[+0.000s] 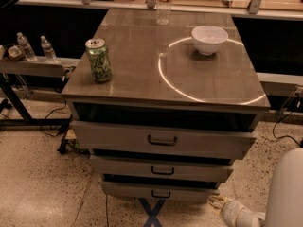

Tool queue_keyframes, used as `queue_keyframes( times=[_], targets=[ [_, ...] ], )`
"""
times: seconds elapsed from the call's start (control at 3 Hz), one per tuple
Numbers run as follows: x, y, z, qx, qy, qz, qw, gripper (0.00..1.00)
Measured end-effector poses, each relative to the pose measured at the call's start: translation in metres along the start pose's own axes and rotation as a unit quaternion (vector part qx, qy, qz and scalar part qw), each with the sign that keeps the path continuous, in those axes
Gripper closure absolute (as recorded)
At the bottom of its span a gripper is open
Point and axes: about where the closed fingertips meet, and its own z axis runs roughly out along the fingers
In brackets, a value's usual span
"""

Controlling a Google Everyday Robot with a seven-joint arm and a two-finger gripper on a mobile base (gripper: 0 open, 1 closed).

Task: Close bottom drawer

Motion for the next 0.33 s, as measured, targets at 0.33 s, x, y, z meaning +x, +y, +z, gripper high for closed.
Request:
queue_keyframes(
  times=[0.33],
  targets=[
    [0.0012, -0.0012, 0.0058, 0.004, -0.001, -0.001, 1.0000, 1.00]
  ],
)
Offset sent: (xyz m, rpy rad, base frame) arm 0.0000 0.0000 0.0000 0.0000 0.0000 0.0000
